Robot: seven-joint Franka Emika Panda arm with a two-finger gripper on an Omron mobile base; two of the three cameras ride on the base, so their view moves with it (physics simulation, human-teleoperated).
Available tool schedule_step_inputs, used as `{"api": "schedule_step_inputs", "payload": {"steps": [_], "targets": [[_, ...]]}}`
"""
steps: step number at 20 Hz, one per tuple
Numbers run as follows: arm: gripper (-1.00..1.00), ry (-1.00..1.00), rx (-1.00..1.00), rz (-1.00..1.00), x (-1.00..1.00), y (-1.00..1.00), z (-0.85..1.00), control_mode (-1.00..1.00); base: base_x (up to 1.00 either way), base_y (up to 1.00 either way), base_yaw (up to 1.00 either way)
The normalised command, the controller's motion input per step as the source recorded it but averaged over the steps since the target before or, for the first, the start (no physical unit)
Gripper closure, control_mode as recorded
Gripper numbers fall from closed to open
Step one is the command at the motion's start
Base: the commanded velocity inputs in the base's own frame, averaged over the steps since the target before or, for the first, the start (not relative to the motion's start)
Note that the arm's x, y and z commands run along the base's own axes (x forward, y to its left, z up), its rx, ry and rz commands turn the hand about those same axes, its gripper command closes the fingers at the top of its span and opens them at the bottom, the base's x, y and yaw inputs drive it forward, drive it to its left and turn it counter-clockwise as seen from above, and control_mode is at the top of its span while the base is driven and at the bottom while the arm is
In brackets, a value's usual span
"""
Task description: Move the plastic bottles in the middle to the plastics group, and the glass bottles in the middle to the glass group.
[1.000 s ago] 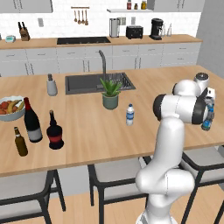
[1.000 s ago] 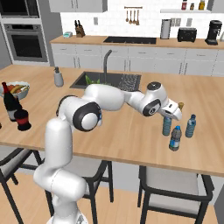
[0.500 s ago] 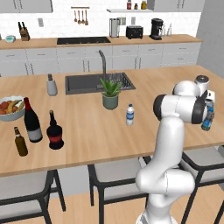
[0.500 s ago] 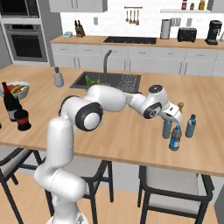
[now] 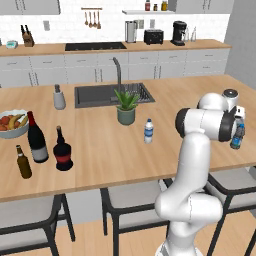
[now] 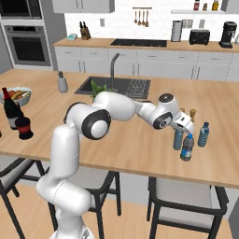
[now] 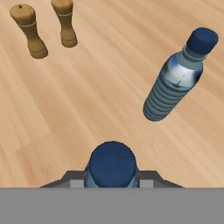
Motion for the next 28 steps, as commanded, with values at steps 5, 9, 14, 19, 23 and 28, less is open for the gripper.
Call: {"api": "schedule_step_inputs", "payload": {"steps": [5, 9, 14, 19, 23, 28], "targets": [[1.00, 0.00, 0.02, 0.00, 0.00, 0.00, 0.00, -1.00, 0.00, 0.00, 0.00], [1.00, -0.02, 0.08, 0.00, 0.00, 0.00, 0.02, -1.00, 0.00, 0.00, 0.00], [1.00, 0.00, 0.02, 0.00, 0.00, 0.00, 0.19, -1.00, 0.00, 0.00, 0.00], [1.00, 0.00, 0.00, 0.00, 0.00, 0.00, -0.01, -1.00, 0.00, 0.00, 0.00], [1.00, 0.00, 0.00, 0.00, 0.00, 0.07, -0.21, -1.00, 0.00, 0.00, 0.00], [1.00, 0.00, 0.02, 0.00, 0.00, 0.01, -0.25, -1.00, 0.00, 0.00, 0.00]]}}
